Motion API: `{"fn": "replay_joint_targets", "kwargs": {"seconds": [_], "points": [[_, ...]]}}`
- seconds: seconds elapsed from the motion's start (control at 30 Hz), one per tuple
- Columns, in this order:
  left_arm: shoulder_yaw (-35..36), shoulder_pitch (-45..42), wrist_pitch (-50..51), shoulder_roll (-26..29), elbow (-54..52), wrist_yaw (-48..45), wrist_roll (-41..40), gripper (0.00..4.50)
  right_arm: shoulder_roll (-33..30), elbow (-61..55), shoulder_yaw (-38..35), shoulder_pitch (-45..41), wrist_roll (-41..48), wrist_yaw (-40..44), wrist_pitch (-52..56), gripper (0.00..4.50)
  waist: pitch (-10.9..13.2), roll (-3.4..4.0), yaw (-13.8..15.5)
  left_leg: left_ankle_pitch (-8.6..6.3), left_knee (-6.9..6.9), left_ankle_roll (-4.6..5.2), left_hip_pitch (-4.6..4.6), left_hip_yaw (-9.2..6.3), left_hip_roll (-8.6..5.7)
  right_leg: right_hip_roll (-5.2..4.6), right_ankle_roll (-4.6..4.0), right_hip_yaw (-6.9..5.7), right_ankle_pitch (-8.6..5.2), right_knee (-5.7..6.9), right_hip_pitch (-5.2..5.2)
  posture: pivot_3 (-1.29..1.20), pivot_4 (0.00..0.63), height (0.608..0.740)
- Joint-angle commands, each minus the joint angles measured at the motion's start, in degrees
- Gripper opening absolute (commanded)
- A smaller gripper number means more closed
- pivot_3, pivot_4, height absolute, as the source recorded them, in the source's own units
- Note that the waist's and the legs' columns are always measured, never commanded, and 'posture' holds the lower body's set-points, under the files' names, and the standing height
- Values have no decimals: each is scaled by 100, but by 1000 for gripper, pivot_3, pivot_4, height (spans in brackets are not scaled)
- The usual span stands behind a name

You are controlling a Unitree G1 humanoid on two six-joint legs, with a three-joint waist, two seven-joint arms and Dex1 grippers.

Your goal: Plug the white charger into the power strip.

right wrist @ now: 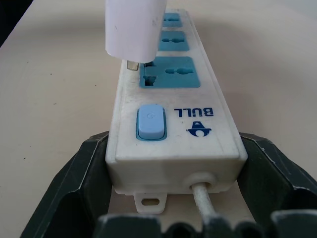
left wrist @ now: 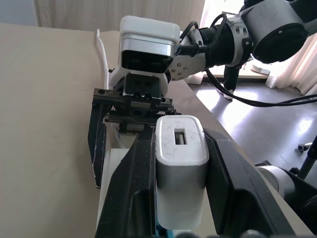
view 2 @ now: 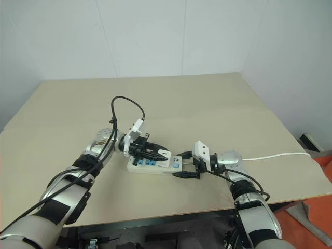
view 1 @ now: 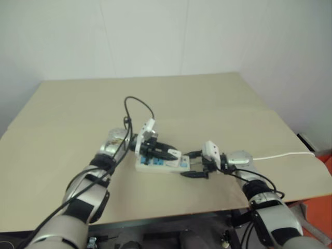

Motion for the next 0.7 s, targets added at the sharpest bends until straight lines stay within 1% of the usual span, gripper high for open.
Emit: {"fn": "replay_joint_targets", "kwargs": {"seconds": [0.03,0.2,0.37,0.7], "points": [[112,-69,-145,-34,129,-20,68,1010,52,163,298,219,-363,-8,88,3403,-1,-1,2,0,0,0,0,0,0,0,0,0,0,0,0,0,150,740],[172,-154,-292,-56,343,-20,216,1010,49,138,307,234,-367,-14,91,3403,-3,-1,2,0,0,0,2,0,0,0,1,0,-1,-1,3,0,150,740],[274,-195,-364,-100,486,-20,186,1010,57,124,320,251,-369,-20,93,3403,-3,-1,2,0,-1,0,4,0,0,0,2,0,-1,-2,4,0,150,740],[136,-322,-565,-224,844,-20,286,1010,47,56,340,312,-367,4,121,3403,-4,-1,6,0,-1,0,3,0,0,0,2,0,-2,-4,5,0,150,740]]}}
